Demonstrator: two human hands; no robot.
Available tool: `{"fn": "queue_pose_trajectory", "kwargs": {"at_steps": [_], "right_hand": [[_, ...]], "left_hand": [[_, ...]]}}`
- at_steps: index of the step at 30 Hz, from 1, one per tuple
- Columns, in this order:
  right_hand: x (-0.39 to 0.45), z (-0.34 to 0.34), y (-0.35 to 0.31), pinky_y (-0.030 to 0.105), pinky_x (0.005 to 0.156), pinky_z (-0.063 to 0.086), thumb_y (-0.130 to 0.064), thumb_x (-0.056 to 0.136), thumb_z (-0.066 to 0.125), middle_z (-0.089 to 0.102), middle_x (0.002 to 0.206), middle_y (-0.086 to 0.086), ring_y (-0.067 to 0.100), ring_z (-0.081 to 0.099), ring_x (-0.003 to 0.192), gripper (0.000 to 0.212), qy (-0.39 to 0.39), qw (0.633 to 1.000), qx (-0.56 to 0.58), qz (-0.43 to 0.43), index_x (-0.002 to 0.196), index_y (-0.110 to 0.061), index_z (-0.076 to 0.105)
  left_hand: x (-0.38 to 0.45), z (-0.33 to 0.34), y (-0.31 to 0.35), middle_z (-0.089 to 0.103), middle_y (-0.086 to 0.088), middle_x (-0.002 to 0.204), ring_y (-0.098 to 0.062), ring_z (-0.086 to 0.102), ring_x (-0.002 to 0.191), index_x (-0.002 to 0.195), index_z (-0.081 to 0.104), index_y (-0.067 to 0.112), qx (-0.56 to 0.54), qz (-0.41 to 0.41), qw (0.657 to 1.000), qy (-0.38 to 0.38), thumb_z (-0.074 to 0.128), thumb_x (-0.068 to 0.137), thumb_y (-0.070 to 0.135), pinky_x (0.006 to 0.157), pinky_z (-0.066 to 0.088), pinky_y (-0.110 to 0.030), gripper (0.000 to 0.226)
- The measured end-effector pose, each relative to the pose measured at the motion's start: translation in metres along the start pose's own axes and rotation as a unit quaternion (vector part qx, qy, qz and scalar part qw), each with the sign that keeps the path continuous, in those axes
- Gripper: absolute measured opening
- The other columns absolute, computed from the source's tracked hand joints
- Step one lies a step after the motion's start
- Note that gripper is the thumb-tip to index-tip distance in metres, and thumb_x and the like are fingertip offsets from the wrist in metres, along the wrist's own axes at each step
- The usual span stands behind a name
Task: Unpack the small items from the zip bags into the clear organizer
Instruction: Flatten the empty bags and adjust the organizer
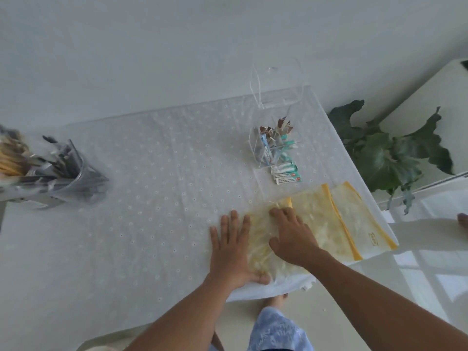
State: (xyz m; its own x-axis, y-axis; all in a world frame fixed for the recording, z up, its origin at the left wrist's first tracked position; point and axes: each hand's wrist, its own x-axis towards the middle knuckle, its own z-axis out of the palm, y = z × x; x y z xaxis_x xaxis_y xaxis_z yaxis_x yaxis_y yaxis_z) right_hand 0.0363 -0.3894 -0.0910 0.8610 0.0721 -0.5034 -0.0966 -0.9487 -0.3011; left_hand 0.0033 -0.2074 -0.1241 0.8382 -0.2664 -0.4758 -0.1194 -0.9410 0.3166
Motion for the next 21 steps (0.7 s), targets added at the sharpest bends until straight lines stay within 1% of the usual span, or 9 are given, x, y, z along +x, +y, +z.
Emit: {"fn": "queue_pose_trajectory", "kwargs": {"at_steps": [4, 7, 9, 10, 11, 13, 15, 18, 21], "right_hand": [[-0.004, -0.003, -0.019, 0.046, 0.098, 0.044, -0.037, 0.079, 0.062, 0.034, 0.137, -0.002, 0.03, 0.048, 0.119, 0.065, 0.006, 0.999, -0.01, 0.047, 0.137, -0.03, 0.034], [-0.005, -0.005, -0.028, 0.045, 0.096, 0.046, -0.037, 0.084, 0.06, 0.033, 0.139, -0.003, 0.03, 0.049, 0.121, 0.062, -0.004, 0.998, -0.04, 0.057, 0.138, -0.03, 0.031], [-0.003, -0.01, -0.034, 0.041, 0.089, 0.048, -0.037, 0.087, 0.054, 0.037, 0.139, -0.003, 0.029, 0.054, 0.119, 0.056, -0.01, 0.996, -0.073, 0.052, 0.139, -0.028, 0.034], [-0.002, -0.014, -0.038, 0.039, 0.084, 0.049, -0.037, 0.089, 0.05, 0.043, 0.136, -0.003, 0.028, 0.058, 0.114, 0.05, -0.009, 0.995, -0.089, 0.053, 0.137, -0.029, 0.04], [0.0, -0.018, -0.042, 0.037, 0.082, 0.049, -0.037, 0.09, 0.046, 0.05, 0.132, -0.004, 0.028, 0.061, 0.11, 0.044, -0.005, 0.993, -0.104, 0.057, 0.134, -0.03, 0.048], [0.005, -0.027, -0.049, 0.036, 0.079, 0.048, -0.04, 0.092, 0.042, 0.063, 0.122, -0.005, 0.027, 0.065, 0.104, 0.037, 0.008, 0.989, -0.131, 0.063, 0.125, -0.035, 0.058], [0.01, -0.037, -0.053, 0.034, 0.074, 0.045, -0.04, 0.093, 0.043, 0.069, 0.114, -0.005, 0.026, 0.067, 0.1, 0.032, 0.033, 0.989, -0.132, 0.056, 0.12, -0.035, 0.061], [0.021, -0.051, -0.049, 0.033, 0.071, 0.046, -0.037, 0.095, 0.044, 0.07, 0.107, -0.007, 0.027, 0.067, 0.091, 0.026, 0.078, 0.992, -0.091, 0.03, 0.112, -0.033, 0.063], [0.037, -0.067, -0.034, 0.036, 0.073, 0.049, -0.036, 0.096, 0.047, 0.067, 0.112, -0.006, 0.028, 0.066, 0.092, 0.024, 0.112, 0.992, -0.061, 0.021, 0.114, -0.033, 0.064]], "left_hand": [[-0.016, 0.01, -0.023, -0.039, -0.003, 0.158, -0.023, -0.038, 0.144, 0.153, -0.025, 0.025, -0.044, 0.062, 0.996, 0.047, 0.063, 0.053, 0.086, 0.119, -0.017, -0.052, 0.146], [-0.027, 0.01, -0.044, -0.027, 0.003, 0.163, -0.012, -0.031, 0.147, 0.157, -0.012, 0.023, -0.102, 0.107, 0.987, 0.061, 0.058, 0.063, 0.086, 0.123, -0.012, -0.043, 0.133], [-0.031, 0.005, -0.052, -0.011, 0.008, 0.166, -0.005, -0.018, 0.15, 0.159, 0.005, 0.024, -0.181, 0.112, 0.974, 0.075, 0.055, 0.072, 0.083, 0.125, -0.005, -0.036, 0.115], [-0.031, 0.002, -0.053, 0.002, 0.011, 0.166, -0.002, -0.006, 0.152, 0.156, 0.018, 0.028, -0.232, 0.103, 0.963, 0.088, 0.054, 0.078, 0.078, 0.126, 0.002, -0.034, 0.1], [-0.031, -0.003, -0.055, 0.018, 0.015, 0.163, 0.001, 0.009, 0.15, 0.151, 0.031, 0.033, -0.278, 0.085, 0.951, 0.105, 0.055, 0.082, 0.072, 0.124, 0.014, -0.032, 0.082], [-0.028, -0.015, -0.061, 0.043, 0.024, 0.145, 0.005, 0.04, 0.135, 0.135, 0.049, 0.039, -0.314, 0.048, 0.937, 0.147, 0.058, 0.089, 0.058, 0.112, 0.04, -0.028, 0.05], [-0.019, -0.029, -0.065, 0.054, 0.024, 0.125, 0.004, 0.055, 0.115, 0.123, 0.058, 0.036, -0.302, 0.02, 0.935, 0.187, 0.059, 0.092, 0.044, 0.096, 0.052, -0.027, 0.032], [0.002, -0.047, -0.069, 0.058, 0.02, 0.112, 0.0, 0.06, 0.102, 0.115, 0.06, 0.032, -0.278, -0.032, 0.935, 0.219, 0.059, 0.093, 0.034, 0.079, 0.055, -0.026, 0.022], [0.026, -0.062, -0.072, 0.059, 0.016, 0.111, -0.006, 0.061, 0.099, 0.112, 0.061, 0.03, -0.242, -0.082, 0.937, 0.239, 0.06, 0.091, 0.03, 0.074, 0.052, -0.027, 0.021]]}}
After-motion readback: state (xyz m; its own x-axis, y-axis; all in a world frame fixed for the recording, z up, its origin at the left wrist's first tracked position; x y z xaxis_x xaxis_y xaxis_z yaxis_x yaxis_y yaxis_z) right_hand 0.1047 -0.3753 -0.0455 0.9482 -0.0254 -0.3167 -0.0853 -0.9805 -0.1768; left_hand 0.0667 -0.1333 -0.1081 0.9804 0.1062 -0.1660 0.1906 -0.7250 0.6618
